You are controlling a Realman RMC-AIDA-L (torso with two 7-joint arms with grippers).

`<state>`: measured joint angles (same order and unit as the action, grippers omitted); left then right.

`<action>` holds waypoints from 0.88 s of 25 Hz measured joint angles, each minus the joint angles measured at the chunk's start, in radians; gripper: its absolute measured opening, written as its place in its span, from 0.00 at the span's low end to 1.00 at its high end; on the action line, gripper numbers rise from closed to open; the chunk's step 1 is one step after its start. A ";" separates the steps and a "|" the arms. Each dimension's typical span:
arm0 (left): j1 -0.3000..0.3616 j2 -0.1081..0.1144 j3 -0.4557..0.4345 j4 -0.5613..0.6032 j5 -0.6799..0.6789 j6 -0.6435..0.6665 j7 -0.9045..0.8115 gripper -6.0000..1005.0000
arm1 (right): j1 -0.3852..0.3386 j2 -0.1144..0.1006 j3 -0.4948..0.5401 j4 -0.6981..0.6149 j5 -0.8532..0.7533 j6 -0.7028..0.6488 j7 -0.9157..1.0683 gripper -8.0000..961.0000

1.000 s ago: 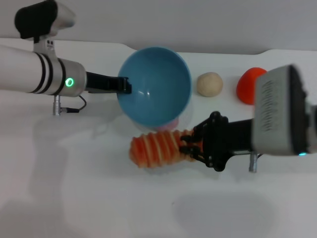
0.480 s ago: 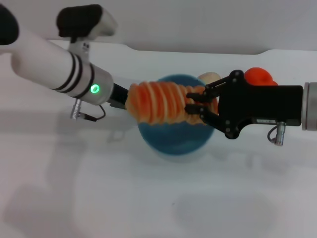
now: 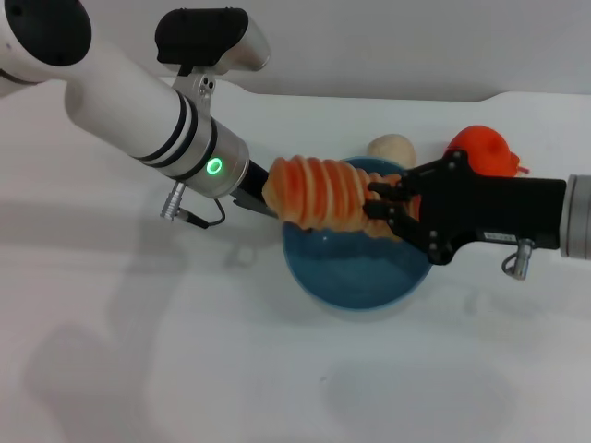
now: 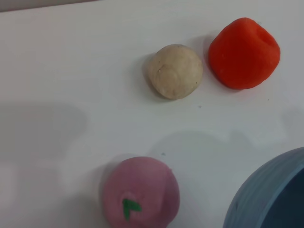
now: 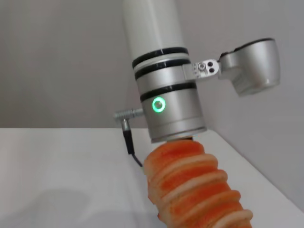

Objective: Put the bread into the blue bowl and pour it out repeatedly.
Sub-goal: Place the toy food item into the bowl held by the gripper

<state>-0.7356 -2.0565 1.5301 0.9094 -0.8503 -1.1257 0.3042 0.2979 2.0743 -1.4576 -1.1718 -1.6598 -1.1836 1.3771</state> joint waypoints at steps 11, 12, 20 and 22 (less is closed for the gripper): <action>-0.032 -0.001 0.002 0.001 0.032 -0.037 -0.038 0.01 | -0.053 0.000 0.001 -0.018 0.000 -0.012 0.006 0.18; -0.035 -0.001 0.002 0.001 0.035 -0.041 -0.040 0.01 | -0.058 0.000 0.005 -0.018 0.000 -0.012 0.006 0.19; -0.046 0.000 0.002 0.002 0.037 -0.051 -0.042 0.01 | -0.092 0.003 0.064 -0.044 0.007 -0.034 0.008 0.38; -0.050 0.001 0.002 0.001 0.037 -0.056 -0.042 0.01 | -0.103 0.003 0.093 -0.054 0.040 -0.042 0.008 0.47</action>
<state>-0.7852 -2.0560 1.5320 0.9106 -0.8129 -1.1812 0.2622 0.1950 2.0774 -1.3650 -1.2258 -1.6194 -1.2255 1.3849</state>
